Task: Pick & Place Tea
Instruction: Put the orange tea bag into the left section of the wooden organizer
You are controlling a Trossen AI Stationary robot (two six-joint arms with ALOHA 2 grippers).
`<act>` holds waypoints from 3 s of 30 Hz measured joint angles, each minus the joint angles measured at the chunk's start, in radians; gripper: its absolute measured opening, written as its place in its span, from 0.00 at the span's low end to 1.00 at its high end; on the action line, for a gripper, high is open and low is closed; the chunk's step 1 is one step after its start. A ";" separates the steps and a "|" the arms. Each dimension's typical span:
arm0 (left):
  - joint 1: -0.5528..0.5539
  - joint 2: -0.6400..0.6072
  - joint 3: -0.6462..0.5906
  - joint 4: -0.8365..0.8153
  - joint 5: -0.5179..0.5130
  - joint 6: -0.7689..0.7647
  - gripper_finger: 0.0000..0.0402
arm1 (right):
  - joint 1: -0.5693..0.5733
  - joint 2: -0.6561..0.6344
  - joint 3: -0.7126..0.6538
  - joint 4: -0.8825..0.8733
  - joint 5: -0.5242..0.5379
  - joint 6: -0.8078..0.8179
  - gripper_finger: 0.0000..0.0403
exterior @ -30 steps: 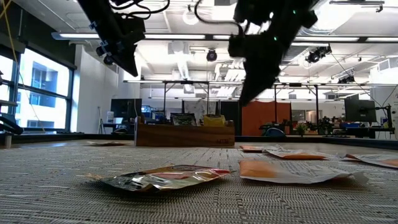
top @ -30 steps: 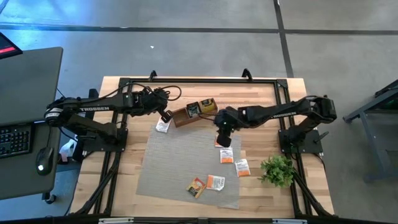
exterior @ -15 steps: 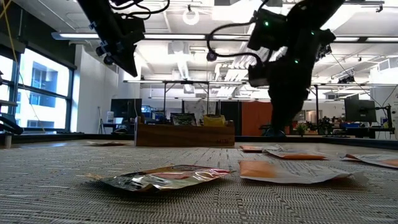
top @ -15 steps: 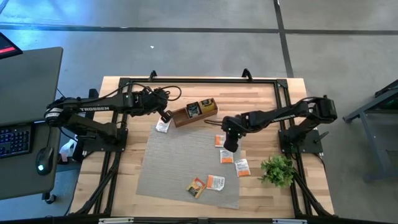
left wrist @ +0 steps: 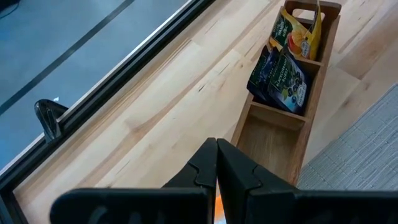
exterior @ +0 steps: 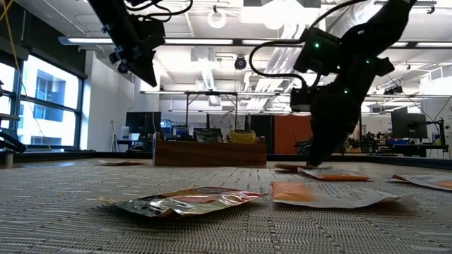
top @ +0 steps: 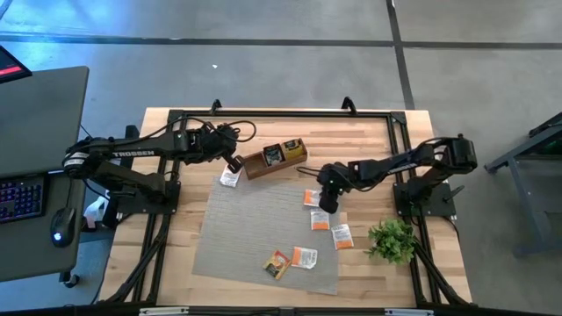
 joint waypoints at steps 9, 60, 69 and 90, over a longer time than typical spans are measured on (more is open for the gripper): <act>0.000 0.000 0.000 0.004 0.001 -0.004 0.02 | 0.004 -0.001 -0.057 0.094 0.032 -0.028 0.17; 0.000 0.000 0.001 0.000 0.003 0.000 0.02 | 0.057 0.133 0.126 0.032 0.011 -0.017 0.37; 0.000 0.000 0.001 0.001 0.003 0.000 0.02 | 0.055 0.149 0.126 0.042 0.058 -0.064 0.17; 0.001 0.000 0.001 0.000 0.102 0.022 0.02 | 0.055 0.155 0.289 -0.023 0.065 -0.332 0.01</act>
